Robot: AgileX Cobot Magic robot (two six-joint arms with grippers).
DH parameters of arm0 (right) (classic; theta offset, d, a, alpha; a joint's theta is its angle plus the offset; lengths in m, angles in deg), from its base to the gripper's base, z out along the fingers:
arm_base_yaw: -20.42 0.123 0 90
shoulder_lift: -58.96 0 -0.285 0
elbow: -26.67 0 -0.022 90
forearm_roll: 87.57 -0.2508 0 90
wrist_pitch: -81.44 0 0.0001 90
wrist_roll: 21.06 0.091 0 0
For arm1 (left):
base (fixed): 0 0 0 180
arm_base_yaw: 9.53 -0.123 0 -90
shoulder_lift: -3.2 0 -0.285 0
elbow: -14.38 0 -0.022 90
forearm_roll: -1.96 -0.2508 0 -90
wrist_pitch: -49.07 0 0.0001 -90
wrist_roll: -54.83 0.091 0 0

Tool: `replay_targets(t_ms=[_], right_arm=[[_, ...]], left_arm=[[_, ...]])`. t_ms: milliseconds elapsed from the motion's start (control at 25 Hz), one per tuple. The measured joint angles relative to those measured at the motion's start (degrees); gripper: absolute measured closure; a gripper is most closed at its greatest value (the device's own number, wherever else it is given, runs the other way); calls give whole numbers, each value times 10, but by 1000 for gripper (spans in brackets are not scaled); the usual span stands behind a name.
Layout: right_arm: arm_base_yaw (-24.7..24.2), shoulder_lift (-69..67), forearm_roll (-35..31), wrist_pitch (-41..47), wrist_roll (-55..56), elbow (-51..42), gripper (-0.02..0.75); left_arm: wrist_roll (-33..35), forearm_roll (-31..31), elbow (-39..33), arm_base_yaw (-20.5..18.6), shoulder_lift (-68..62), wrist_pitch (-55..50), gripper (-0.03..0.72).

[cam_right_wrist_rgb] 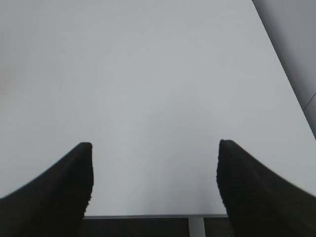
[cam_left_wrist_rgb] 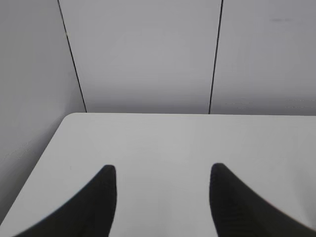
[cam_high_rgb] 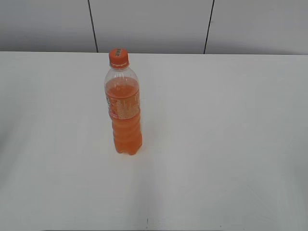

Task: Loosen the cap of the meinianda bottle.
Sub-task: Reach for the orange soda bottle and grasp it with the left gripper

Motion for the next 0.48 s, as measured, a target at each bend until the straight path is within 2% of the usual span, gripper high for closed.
replay_targets(t_ms=[200,480], right_arm=[[0,0,0,0,0,0,154],[0,0,0,0,0,0,154]], left_arm=[[0,0,0,0,-30,49,323],[0,-5,0,0,-67,61,326]])
